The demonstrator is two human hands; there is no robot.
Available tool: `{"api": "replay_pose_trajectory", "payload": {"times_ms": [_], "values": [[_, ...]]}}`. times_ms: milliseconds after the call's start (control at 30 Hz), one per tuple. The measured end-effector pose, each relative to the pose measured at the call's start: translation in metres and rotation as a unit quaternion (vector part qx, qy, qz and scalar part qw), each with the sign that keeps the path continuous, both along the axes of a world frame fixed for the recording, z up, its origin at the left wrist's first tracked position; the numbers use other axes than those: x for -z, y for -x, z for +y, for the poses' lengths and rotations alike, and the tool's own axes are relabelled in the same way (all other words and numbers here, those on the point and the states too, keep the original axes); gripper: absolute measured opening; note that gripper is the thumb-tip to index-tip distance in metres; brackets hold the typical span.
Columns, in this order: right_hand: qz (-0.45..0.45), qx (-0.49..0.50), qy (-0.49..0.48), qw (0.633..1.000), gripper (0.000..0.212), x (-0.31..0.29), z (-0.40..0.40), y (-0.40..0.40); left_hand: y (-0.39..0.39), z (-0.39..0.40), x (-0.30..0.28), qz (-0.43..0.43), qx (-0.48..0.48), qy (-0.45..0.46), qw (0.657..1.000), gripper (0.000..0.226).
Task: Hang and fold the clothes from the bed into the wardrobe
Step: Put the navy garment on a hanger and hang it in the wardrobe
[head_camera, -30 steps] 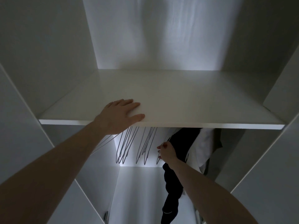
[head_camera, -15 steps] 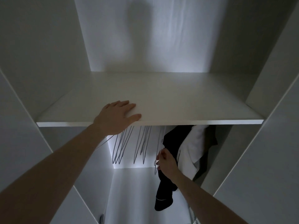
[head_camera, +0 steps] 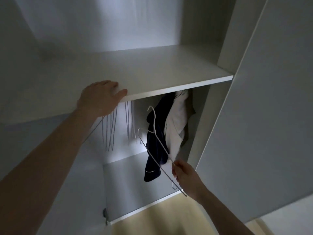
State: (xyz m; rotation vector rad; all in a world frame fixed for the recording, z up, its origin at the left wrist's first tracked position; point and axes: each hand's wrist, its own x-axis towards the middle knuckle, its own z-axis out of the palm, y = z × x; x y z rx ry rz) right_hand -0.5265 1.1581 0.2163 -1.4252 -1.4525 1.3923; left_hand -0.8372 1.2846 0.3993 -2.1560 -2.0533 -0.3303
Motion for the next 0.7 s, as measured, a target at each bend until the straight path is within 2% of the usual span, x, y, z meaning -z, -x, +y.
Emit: {"api": "replay_pose_trajectory", "payload": {"times_ms": [67, 133, 167, 200, 267, 333, 367, 433, 533, 633, 700], "values": [[-0.018, 0.030, -0.012, 0.999, 0.024, 0.001, -0.035, -0.009, -0.002, -0.008, -0.002, 0.045, 0.027, -0.005, 0.999, 0.052], [-0.039, 0.049, -0.028, 0.998, 0.024, -0.002, -0.068, -0.021, -0.002, -0.013, 0.003, 0.002, 0.040, -0.049, 0.998, 0.042], [-0.047, 0.055, -0.034, 0.997, 0.024, -0.005, -0.086, -0.027, -0.006, -0.016, 0.005, -0.031, 0.047, -0.082, 0.995, 0.037], [-0.056, 0.066, -0.035, 0.996, 0.024, -0.008, -0.102, -0.033, -0.013, -0.021, 0.009, -0.104, 0.041, -0.116, 0.987, 0.036], [-0.073, 0.101, -0.037, 0.992, 0.024, -0.012, -0.140, -0.055, -0.050, -0.040, 0.015, -0.265, 0.085, -0.182, 0.943, 0.036], [-0.104, 0.122, -0.046, 0.986, 0.023, -0.014, -0.175, -0.076, -0.096, -0.069, 0.025, -0.336, 0.148, -0.233, 0.901, 0.033], [-0.118, 0.136, -0.051, 0.982, 0.023, -0.016, -0.194, -0.087, -0.117, -0.086, 0.033, -0.357, 0.171, -0.227, 0.890, 0.032], [-0.138, 0.171, -0.054, 0.974, 0.023, -0.020, -0.232, -0.109, -0.155, -0.127, 0.054, -0.401, 0.203, -0.164, 0.878, 0.035], [-0.175, 0.218, -0.064, 0.958, 0.023, -0.027, -0.297, -0.142, -0.201, -0.185, 0.098, -0.430, 0.232, -0.013, 0.872, 0.042], [-0.187, 0.252, -0.061, 0.948, 0.024, -0.031, -0.365, -0.172, -0.237, -0.235, 0.141, -0.358, 0.280, 0.131, 0.881, 0.049], [-0.194, 0.287, -0.045, 0.937, 0.023, -0.034, -0.424, -0.193, -0.266, -0.275, 0.160, -0.289, 0.332, 0.200, 0.875, 0.055]]}}
